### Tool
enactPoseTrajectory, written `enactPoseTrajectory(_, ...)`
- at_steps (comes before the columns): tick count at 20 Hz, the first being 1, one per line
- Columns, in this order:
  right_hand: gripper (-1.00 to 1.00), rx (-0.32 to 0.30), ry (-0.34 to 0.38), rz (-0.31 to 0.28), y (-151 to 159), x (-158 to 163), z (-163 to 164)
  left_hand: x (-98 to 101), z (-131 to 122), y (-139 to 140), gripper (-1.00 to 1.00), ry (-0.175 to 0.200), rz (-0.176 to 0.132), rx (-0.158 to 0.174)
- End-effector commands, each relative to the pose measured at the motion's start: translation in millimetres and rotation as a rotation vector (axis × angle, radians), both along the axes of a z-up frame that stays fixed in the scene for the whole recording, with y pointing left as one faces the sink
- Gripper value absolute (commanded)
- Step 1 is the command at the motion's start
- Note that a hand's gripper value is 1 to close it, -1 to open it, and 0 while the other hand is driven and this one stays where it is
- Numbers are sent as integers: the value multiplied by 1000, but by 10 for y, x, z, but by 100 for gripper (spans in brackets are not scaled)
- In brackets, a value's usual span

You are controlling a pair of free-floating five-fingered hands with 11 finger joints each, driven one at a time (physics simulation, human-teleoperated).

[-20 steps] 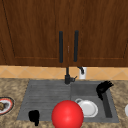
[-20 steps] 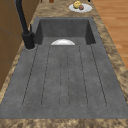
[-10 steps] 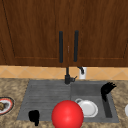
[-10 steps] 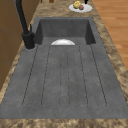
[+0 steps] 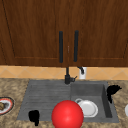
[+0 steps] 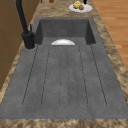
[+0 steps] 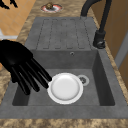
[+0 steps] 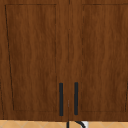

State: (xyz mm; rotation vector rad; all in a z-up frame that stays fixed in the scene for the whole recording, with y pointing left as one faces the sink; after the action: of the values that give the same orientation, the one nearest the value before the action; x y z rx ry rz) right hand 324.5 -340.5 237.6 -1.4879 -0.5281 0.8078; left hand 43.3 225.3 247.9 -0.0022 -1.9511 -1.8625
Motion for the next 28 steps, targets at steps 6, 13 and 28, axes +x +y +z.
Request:
enactPoseTrajectory(6,-100,71,110,-3,-488,109,-70,0,0,0,0,0,0,0)
enactPoseTrajectory(13,-100,121,172,-5,-879,166,-85,0,0,0,0,0,0,0)
enactPoseTrajectory(28,-100,198,322,-3,-1741,147,-171,0,0,0,0,0,0,0)
